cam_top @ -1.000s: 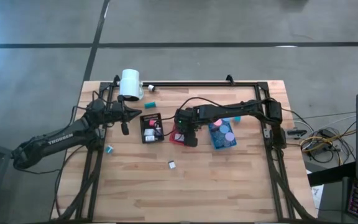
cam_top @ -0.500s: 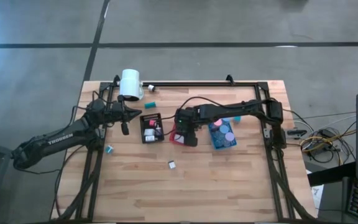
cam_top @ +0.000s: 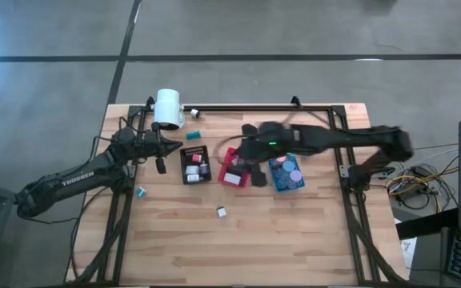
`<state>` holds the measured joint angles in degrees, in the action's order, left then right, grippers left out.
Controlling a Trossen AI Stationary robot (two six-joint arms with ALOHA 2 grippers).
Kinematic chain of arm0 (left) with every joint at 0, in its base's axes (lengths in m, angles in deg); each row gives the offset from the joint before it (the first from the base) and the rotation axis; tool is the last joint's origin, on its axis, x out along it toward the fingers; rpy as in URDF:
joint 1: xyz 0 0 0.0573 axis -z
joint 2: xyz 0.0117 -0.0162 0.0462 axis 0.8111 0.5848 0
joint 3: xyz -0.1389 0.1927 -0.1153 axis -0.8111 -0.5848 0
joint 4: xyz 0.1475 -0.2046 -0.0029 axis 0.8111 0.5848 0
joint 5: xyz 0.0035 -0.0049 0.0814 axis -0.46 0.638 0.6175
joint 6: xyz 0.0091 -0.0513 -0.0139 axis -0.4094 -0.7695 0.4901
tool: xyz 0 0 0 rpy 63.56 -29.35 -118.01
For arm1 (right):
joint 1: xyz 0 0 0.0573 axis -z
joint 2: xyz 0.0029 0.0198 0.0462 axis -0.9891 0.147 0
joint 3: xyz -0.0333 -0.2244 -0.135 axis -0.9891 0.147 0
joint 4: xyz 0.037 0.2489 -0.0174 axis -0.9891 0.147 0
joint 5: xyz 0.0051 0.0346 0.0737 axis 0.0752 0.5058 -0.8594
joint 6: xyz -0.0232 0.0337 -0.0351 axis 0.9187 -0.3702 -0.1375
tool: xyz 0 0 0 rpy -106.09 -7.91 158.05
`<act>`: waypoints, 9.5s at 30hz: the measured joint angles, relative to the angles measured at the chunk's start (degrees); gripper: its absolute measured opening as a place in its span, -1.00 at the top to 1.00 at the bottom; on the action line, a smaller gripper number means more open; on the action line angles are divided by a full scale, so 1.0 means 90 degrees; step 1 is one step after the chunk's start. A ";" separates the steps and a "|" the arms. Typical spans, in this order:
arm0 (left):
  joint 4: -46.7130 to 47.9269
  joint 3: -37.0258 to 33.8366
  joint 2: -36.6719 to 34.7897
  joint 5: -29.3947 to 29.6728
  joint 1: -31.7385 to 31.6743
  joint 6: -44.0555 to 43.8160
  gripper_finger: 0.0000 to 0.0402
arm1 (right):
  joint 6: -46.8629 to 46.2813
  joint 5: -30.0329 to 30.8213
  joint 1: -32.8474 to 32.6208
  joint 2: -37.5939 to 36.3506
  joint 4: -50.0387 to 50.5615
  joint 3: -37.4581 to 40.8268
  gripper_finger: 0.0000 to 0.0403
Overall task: Pick & Place Office items
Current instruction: Put the top black charger adapter into the black bin
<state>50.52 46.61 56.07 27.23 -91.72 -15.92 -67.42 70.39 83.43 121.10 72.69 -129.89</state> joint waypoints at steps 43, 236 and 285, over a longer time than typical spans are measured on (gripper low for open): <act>0.1851 0.2825 0.1279 0.1450 0.0050 0.0261 0.95 | 0.0425 0.1345 -0.0176 -0.7086 -0.6235 0.8301 0.94; 0.0549 -0.0665 -0.1913 -0.0814 0.0123 -0.0041 0.34 | -0.0293 0.1134 -0.0152 -0.8937 -0.4225 0.8669 0.94; 0.3950 0.3339 0.5096 0.1956 0.1683 0.0384 0.34 | -0.0315 0.1134 -0.0152 -0.8899 -0.4388 0.8669 0.94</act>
<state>86.07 76.66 101.94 44.84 -76.57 -12.47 -70.25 80.59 82.06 41.01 33.20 -51.86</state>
